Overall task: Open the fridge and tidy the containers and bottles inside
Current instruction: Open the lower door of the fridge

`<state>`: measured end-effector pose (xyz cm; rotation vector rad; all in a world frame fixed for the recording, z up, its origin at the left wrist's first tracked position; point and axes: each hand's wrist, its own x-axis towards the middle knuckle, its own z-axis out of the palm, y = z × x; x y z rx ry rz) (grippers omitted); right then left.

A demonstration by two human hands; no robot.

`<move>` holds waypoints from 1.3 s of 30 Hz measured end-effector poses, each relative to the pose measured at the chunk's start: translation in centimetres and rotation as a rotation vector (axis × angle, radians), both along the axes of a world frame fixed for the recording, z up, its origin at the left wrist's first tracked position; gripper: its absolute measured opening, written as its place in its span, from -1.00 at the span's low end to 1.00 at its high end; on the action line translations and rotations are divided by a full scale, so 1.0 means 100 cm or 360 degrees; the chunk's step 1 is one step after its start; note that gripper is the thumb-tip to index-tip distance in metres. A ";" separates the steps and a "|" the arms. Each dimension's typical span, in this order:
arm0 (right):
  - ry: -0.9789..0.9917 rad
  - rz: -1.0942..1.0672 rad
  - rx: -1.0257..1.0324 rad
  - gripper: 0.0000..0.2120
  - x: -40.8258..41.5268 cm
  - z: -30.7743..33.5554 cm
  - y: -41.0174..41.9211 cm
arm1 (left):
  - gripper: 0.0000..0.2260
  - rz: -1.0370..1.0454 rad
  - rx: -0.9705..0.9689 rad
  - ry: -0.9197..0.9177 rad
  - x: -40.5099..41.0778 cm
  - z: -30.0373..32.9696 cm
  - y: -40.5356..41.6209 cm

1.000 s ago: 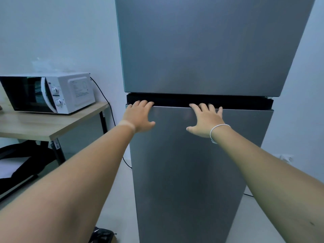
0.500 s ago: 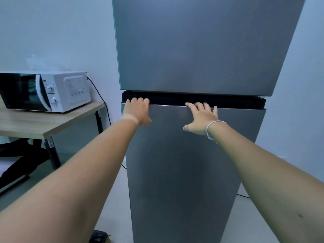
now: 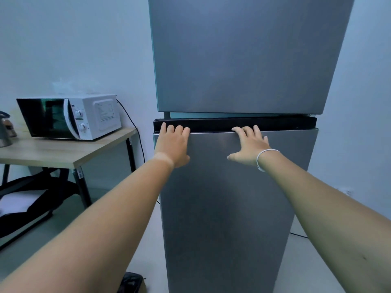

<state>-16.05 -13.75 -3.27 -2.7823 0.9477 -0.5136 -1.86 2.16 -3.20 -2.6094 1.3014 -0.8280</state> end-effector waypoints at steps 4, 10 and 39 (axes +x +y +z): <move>-0.0028 -0.0024 0.0069 -0.26 -0.021 0.002 0.017 | -0.42 -0.0122 -0.0007 -0.0153 -0.025 -0.002 0.026; 0.0033 -0.0097 0.0114 -0.24 -0.052 0.011 0.041 | -0.56 -0.0454 -0.0033 -0.0545 -0.045 0.016 0.056; -0.0693 0.0113 0.0113 -0.43 -0.243 -0.006 0.195 | -0.68 -0.1190 -0.1272 0.1869 -0.243 0.000 0.117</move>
